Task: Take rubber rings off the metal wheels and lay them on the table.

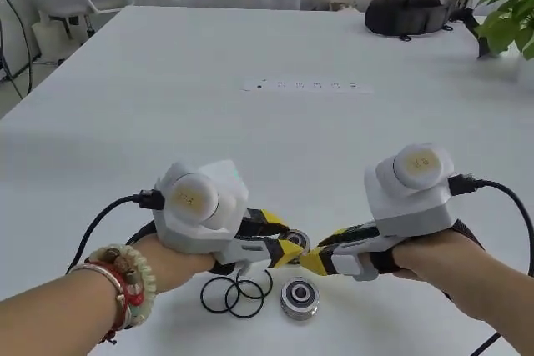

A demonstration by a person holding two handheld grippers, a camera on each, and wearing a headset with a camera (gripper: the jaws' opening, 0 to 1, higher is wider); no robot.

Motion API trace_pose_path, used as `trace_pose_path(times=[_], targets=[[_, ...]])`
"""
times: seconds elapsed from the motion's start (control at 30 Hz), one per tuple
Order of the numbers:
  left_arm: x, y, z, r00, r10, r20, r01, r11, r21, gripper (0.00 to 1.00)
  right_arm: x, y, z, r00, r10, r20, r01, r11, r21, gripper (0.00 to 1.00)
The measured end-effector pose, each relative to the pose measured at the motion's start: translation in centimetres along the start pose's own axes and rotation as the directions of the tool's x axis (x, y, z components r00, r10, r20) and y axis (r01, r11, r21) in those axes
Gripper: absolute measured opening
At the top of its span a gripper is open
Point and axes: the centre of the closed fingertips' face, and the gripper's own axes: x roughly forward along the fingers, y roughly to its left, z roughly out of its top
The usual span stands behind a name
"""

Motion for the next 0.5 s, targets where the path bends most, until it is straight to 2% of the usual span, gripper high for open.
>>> trace_pose_path(times=[0.1, 0.27, 0.5], targets=[[0.02, -0.04, -0.02, 1.0000, -0.001, 0.002, 0.001, 1.000, -0.007, 0.12, 0.12, 0.40, 0.08, 0.9999, 0.011, 0.008, -0.011, 1.000, -0.020, 0.27], [0.12, 0.09, -0.05, 0.9999, 0.010, -0.005, -0.010, 1.000, 0.000, 0.10, 0.41, 0.67, 0.07, 0.9998, 0.015, 0.015, -0.014, 0.997, -0.071, 0.27], [0.17, -0.07, -0.08, 1.0000, 0.004, -0.004, -0.004, 1.000, -0.008, 0.07, 0.52, 0.57, 0.09, 0.9995, 0.016, 0.026, -0.014, 0.997, -0.081, 0.23]])
